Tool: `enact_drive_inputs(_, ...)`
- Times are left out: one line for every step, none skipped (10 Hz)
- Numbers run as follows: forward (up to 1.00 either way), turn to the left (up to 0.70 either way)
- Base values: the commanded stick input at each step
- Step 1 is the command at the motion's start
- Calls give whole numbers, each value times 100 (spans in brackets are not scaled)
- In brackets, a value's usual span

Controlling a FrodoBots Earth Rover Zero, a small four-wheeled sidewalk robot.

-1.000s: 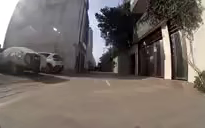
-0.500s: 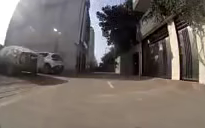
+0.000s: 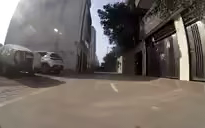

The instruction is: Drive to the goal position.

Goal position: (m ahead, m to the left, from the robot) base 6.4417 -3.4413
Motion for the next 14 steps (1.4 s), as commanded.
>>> enact_drive_inputs(100,0)
enact_drive_inputs(100,0)
enact_drive_inputs(100,0)
enact_drive_inputs(100,0)
enact_drive_inputs(100,-3)
enact_drive_inputs(100,-5)
enact_drive_inputs(100,-37)
enact_drive_inputs(100,-40)
enact_drive_inputs(100,-9)
enact_drive_inputs(100,0)
enact_drive_inputs(100,0)
enact_drive_inputs(100,0)
enact_drive_inputs(100,0)
enact_drive_inputs(100,0)
